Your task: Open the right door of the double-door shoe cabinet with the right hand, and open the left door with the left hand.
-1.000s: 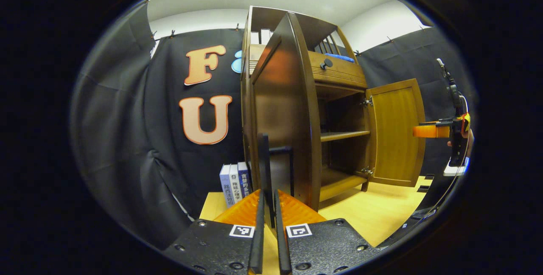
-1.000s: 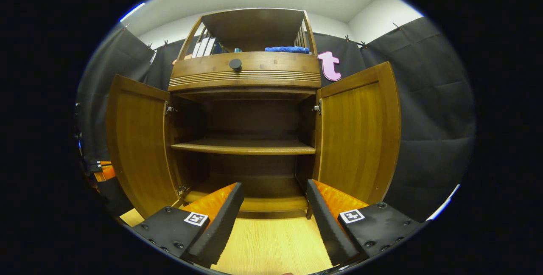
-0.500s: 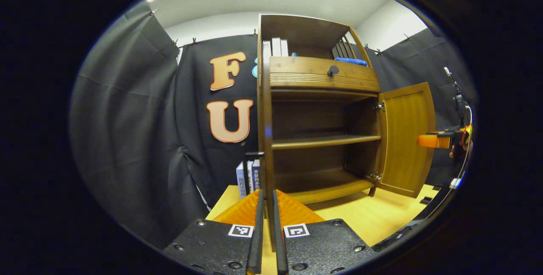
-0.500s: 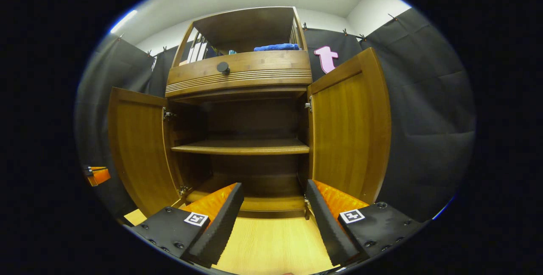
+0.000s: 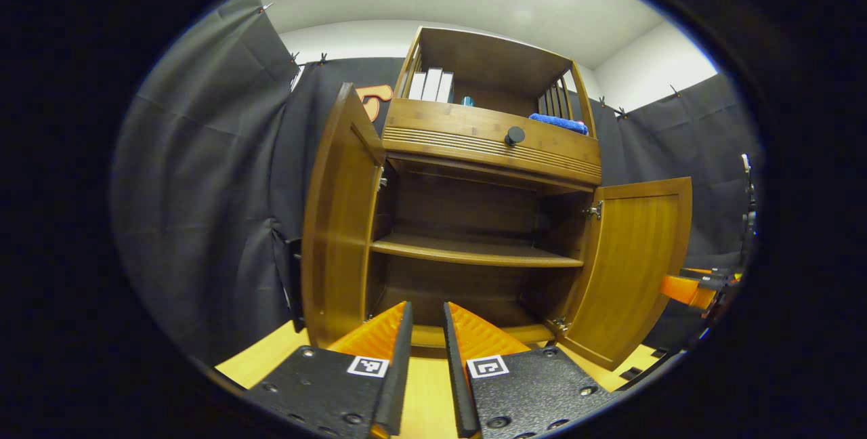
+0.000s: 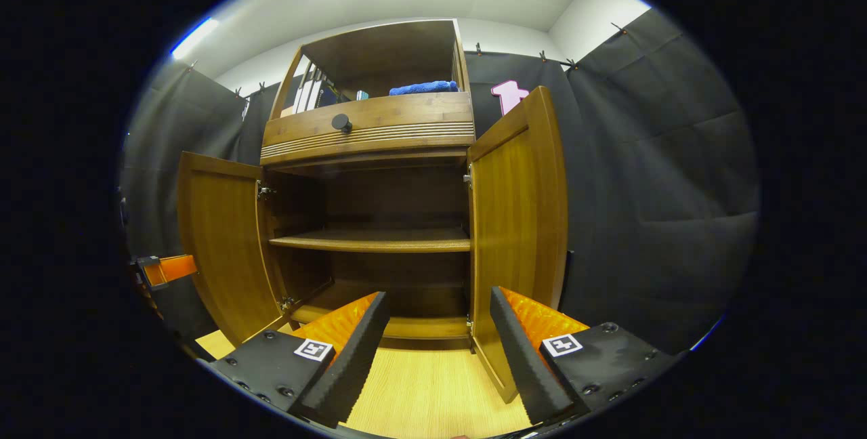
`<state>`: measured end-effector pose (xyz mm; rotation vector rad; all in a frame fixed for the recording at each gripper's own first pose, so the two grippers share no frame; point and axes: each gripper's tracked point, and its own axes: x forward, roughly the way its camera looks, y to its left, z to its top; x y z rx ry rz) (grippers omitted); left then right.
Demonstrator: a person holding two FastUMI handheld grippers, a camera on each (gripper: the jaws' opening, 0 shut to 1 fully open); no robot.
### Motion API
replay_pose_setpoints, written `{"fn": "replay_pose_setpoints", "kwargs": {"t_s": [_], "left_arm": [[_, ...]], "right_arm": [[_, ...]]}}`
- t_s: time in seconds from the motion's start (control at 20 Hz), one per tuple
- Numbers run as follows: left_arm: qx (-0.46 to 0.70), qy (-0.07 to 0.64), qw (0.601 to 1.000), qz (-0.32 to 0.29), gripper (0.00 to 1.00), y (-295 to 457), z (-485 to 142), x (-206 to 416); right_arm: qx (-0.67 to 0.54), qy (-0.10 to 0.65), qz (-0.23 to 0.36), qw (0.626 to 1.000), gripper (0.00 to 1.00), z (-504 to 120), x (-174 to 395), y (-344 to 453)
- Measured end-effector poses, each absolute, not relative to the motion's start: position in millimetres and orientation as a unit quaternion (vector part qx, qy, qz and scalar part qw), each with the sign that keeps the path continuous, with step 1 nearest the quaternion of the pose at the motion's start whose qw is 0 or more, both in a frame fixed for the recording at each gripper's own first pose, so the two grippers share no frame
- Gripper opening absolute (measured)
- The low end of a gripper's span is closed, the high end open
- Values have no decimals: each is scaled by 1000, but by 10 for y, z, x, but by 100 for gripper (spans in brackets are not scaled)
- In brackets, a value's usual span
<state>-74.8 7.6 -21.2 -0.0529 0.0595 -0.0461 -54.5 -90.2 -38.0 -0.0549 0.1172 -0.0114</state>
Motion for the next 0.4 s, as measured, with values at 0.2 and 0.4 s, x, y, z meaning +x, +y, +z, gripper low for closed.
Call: {"fn": "replay_pose_setpoints", "kwargs": {"t_s": [0.2,0.4], "left_arm": [[-29,27,999,-25,47,-141,-201,-666],[-21,26,999,-38,65,-325,-170,-651]], "right_arm": [[-12,57,-4,998,100,-372,-664,-983],[-5,52,-1,999,92,-364,-731,-1032]]}}
